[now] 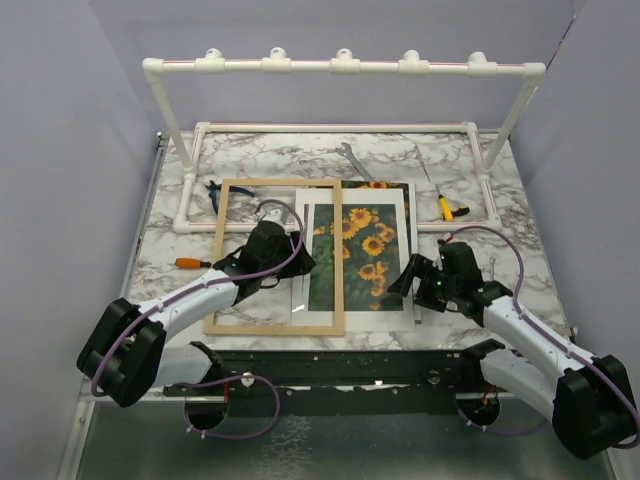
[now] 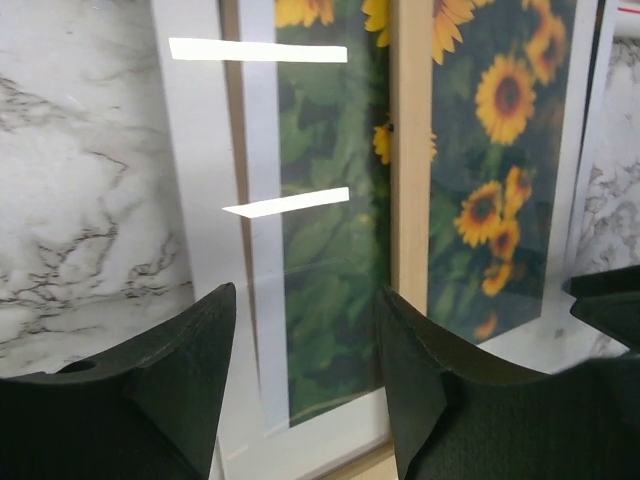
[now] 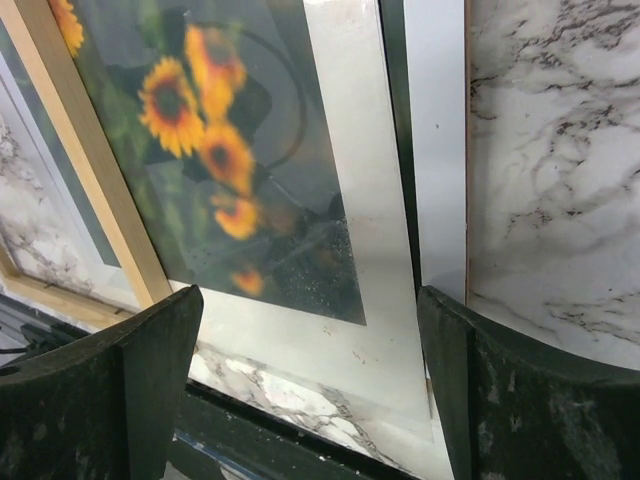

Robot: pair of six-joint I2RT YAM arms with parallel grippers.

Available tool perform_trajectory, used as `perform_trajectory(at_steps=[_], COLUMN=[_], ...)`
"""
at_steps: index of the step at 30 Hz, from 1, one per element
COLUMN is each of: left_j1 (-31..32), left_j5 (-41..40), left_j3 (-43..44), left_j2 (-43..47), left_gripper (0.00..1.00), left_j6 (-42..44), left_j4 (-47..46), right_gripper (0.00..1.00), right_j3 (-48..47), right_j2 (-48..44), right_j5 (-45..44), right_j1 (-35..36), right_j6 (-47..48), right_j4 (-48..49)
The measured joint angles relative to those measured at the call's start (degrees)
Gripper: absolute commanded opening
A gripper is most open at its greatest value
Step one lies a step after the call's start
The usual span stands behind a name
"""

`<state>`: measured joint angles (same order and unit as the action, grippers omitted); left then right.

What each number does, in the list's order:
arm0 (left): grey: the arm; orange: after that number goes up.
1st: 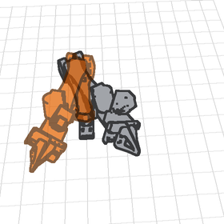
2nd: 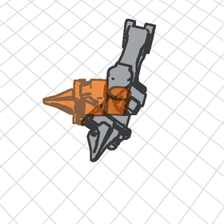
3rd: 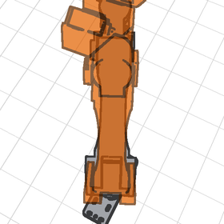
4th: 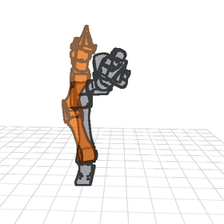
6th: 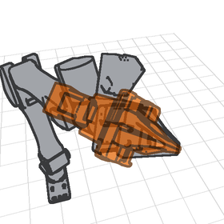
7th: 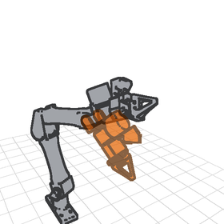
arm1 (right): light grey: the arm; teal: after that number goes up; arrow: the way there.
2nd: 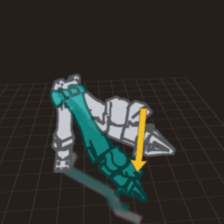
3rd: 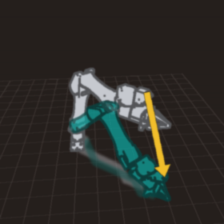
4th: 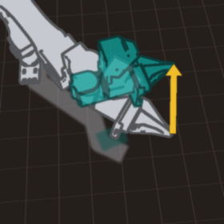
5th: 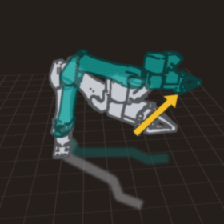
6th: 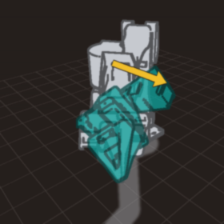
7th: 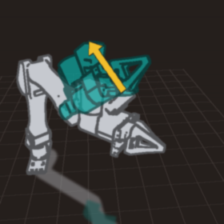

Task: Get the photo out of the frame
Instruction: Remove the photo frame item from the photo frame.

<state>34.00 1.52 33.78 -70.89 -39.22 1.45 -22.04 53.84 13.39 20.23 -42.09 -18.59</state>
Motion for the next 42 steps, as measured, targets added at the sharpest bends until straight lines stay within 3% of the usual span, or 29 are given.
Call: perform_trajectory(at_steps=[14, 26, 42], left_j1=[8.5, 11.5, 12.7], left_j5=[-3.6, -5.0, -5.8], left_j3=[5.9, 10.3, 15.1], left_j2=[-8.9, -16.7, -23.6], left_gripper=[0.58, 0.58, 0.41], left_j6=[-1.9, -2.1, -2.1], left_j4=[-1.8, -5.1, -5.2], right_gripper=[0.92, 0.9, 0.89], right_j3=[-1.4, -0.7, 0.8], right_j2=[4.3, 5.0, 7.8], right_j5=[-0.3, 2.4, 7.8], right_j1=[0.0, 0.0, -0.1], right_j6=[2.1, 2.0, 0.9], right_j4=[2.7, 7.0, 14.1])
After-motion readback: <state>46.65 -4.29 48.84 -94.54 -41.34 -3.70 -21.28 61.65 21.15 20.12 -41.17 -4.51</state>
